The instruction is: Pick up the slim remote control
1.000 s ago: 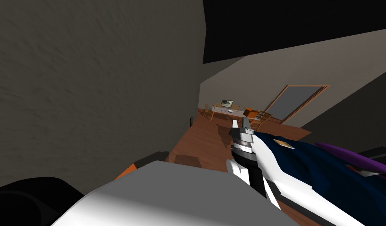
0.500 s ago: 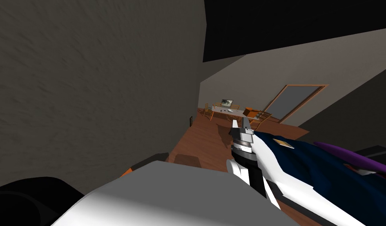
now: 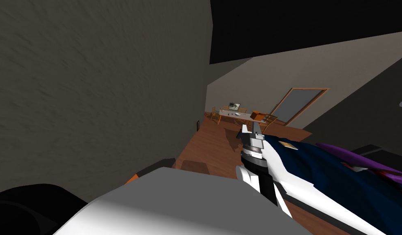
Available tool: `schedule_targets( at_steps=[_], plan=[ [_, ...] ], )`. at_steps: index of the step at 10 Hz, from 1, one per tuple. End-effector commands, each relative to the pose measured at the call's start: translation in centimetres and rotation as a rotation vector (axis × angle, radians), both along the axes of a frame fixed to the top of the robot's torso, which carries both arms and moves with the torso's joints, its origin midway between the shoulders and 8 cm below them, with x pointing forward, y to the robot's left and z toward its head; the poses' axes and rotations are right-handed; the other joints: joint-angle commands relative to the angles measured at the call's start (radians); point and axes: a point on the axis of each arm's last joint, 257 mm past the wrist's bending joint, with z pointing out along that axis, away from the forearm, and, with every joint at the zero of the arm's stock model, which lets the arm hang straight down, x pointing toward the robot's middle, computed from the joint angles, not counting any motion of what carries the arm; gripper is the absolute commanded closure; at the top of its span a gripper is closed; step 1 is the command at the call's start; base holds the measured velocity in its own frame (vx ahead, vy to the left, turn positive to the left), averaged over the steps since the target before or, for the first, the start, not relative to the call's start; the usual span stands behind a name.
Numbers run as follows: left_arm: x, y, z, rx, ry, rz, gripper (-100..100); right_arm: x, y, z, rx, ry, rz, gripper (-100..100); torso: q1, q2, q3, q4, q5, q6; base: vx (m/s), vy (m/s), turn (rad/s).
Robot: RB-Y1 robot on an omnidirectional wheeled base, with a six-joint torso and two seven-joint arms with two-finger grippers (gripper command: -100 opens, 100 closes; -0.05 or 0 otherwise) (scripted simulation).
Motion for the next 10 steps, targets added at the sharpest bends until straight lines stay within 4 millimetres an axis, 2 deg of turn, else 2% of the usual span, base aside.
schedule_targets(
  at_steps=[1,2,3,7,8,9,10],
  plan=[
    [0.3,-0.1,-0.5,0.001,-0.001,0.006,-100,0.0,0.0,0.0,0.000,0.000,0.000,0,0.000,0.000,0.000,0.000,0.000,0.000,-0.038,0.001,-0.033],
    [0.2,0.1,-0.2,0.001,0.000,0.003,-100,0.0,0.0,0.0,0.000,0.000,0.000,0,0.000,-0.001,0.000,0.000,0.000,0.000,-0.014,0.002,-0.008],
    [0.2,0.1,-0.3,0.001,-0.001,0.004,100,0.0,0.0,0.0,0.000,0.000,0.000,0,0.000,-0.002,-0.001,0.000,0.000,0.000,0.000,0.000,0.000],
    [0.1,-0.1,-0.3,-0.002,0.001,0.005,100,0.0,0.0,0.0,0.000,0.000,0.000,0,0.001,-0.003,-0.002,0.000,0.000,0.000,0.000,0.000,0.000],
    [0.1,-0.1,-0.3,-0.002,0.001,0.005,0,0.0,0.0,0.0,0.000,0.000,0.000,0,0.002,-0.003,-0.002,0.000,0.000,0.000,0.000,0.000,0.000],
    [-0.1,0.1,0.2,0.001,0.000,-0.004,100,0.0,0.0,0.0,0.000,0.000,0.000,0,0.001,-0.003,-0.002,0.000,0.000,0.000,0.033,0.000,0.074],
    [-0.4,0.2,0.7,0.001,0.000,-0.012,100,0.0,0.0,0.0,0.000,0.000,0.000,0,0.001,-0.005,-0.002,-0.001,-0.001,0.000,0.074,0.001,0.101]
  ],
)
